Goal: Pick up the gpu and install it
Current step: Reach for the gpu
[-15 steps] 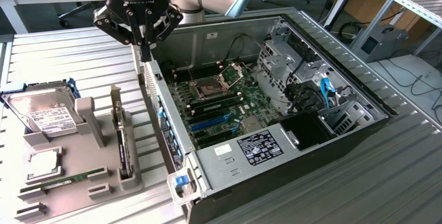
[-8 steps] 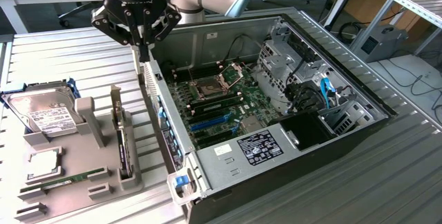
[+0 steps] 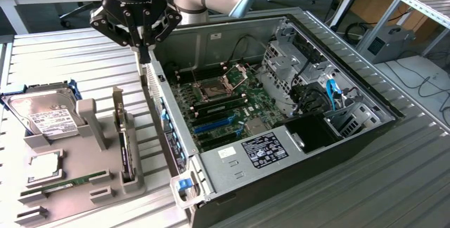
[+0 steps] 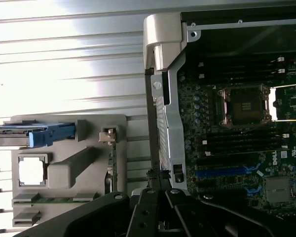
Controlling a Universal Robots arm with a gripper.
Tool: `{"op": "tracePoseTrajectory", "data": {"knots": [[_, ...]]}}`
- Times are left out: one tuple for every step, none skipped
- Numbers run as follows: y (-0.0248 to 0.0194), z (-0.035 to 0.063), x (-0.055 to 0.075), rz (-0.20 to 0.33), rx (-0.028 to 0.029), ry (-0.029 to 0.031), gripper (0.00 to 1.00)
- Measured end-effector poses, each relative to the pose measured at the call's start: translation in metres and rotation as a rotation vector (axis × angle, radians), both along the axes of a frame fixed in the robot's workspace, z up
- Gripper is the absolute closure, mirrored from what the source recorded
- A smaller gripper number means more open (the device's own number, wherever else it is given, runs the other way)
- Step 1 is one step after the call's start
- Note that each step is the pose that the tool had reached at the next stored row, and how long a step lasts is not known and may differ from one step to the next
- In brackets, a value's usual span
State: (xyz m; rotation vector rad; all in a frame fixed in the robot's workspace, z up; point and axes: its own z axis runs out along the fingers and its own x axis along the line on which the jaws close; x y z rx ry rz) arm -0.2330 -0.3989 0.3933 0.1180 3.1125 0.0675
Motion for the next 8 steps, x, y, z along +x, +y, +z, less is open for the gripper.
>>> {"op": "tracePoseTrajectory", "data": {"knots": [[0.0000, 0.0000, -0.0004, 0.000, 0.0000, 0.0000, 0.89], [0.0000, 0.0000, -0.0008, 0.000, 0.0000, 0.0000, 0.89], [0.0000, 0.0000, -0.0012, 0.000, 0.0000, 0.0000, 0.89], [0.0000, 0.0000, -0.0015, 0.000, 0.0000, 0.0000, 0.89], [0.0000, 0.0000, -0.0019, 0.000, -0.0001, 0.0000, 0.89], [0.0000, 0.0000, -0.0023, 0.000, -0.0001, 0.0000, 0.89], [0.0000, 0.0000, -0.0026, 0.000, 0.0000, 0.0000, 0.89], [0.0000, 0.0000, -0.0029, 0.000, 0.0000, 0.0000, 0.89]]}}
